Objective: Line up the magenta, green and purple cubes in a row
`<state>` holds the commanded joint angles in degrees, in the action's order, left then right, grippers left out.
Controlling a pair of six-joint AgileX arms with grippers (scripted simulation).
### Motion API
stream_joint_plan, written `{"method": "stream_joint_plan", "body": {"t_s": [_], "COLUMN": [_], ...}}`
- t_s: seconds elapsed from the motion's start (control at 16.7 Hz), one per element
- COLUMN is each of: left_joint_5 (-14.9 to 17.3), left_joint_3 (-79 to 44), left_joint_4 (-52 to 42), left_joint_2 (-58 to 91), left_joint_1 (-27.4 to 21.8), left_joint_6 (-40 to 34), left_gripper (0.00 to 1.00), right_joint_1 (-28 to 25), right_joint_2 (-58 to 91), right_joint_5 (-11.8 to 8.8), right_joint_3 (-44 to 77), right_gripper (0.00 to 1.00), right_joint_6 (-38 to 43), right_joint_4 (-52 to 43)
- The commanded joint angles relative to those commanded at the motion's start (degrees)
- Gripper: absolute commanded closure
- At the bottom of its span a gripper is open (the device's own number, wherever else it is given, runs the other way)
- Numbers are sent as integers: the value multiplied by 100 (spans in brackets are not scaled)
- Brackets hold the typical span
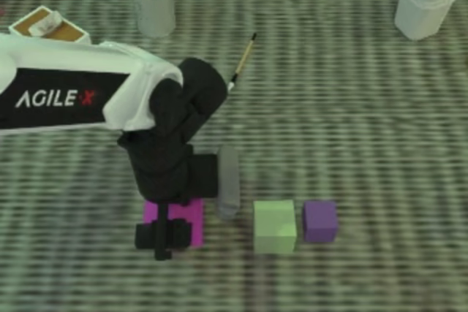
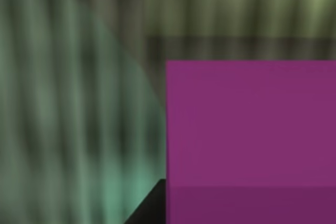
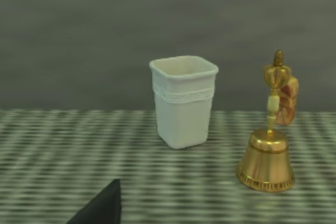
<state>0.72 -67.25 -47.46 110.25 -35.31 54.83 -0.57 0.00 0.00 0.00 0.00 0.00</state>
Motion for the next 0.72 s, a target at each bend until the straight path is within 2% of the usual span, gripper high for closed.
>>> {"method": "stream_joint_plan", "body": {"t_s": [0.6,0.72], "left_joint_5": [0,0], "left_joint_3": [0,0], "left_joint_4": [0,0], "left_joint_2": [0,0], "left_joint_1": [0,0], "left_joint_6": [0,0], "left_gripper": [2,0], "right_joint_1": [0,0], "right_joint_2": [0,0], "right_joint_5": [0,0], "right_joint_3": [0,0], "right_gripper": [0,0], "right_joint_6": [0,0], "right_joint_4": [0,0]}}
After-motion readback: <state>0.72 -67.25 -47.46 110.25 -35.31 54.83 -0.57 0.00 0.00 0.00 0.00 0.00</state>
